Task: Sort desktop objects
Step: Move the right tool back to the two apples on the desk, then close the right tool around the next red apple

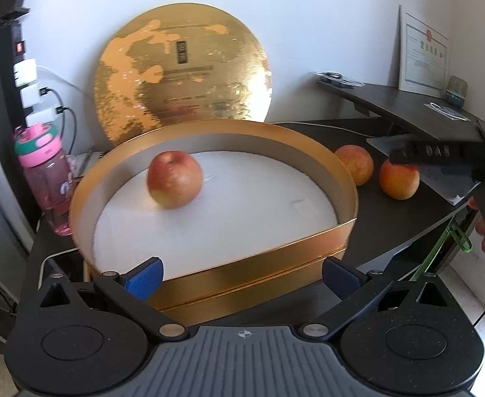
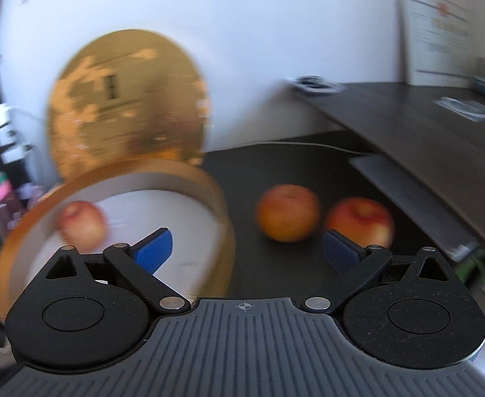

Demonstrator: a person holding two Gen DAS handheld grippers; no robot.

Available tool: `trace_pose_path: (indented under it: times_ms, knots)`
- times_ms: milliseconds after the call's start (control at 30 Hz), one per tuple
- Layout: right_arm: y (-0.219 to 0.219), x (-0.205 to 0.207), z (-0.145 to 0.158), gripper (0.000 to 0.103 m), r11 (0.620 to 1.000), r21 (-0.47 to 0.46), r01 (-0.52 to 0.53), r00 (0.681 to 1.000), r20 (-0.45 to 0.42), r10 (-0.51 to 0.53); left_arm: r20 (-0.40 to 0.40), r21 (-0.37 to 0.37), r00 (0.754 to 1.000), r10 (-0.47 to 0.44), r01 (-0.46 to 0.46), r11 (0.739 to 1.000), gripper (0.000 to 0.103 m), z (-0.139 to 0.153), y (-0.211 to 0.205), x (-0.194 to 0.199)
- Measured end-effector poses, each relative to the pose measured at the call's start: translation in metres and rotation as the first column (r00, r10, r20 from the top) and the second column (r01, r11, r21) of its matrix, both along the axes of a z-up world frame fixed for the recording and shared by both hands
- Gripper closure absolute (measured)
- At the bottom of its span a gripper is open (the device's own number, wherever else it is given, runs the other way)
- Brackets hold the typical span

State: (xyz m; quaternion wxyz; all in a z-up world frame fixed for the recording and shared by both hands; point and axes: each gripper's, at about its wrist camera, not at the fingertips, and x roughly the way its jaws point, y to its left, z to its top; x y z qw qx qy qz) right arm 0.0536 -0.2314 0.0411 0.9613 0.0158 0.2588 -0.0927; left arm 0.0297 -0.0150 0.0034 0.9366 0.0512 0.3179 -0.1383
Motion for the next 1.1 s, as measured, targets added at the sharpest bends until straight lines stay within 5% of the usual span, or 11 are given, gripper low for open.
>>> trace_pose_path:
  times_ms: [433, 1100]
  knots:
    - [-0.090, 0.022, -0.053, 0.003, 0.990, 0.043, 0.132, 0.989, 0.062, -0.135, -0.027, 0.049, 1.000, -0.004, 0.005, 0.999, 0.001, -0.006, -0.028, 0.017]
    - [-0.126, 0.090, -0.096, 0.002, 0.991, -0.019, 0.133, 0.988, 0.079, -0.131, -0.071, 0.085, 0.997, 0.012, -0.006, 0.996, 0.001, -0.018, -0.038, 0.037]
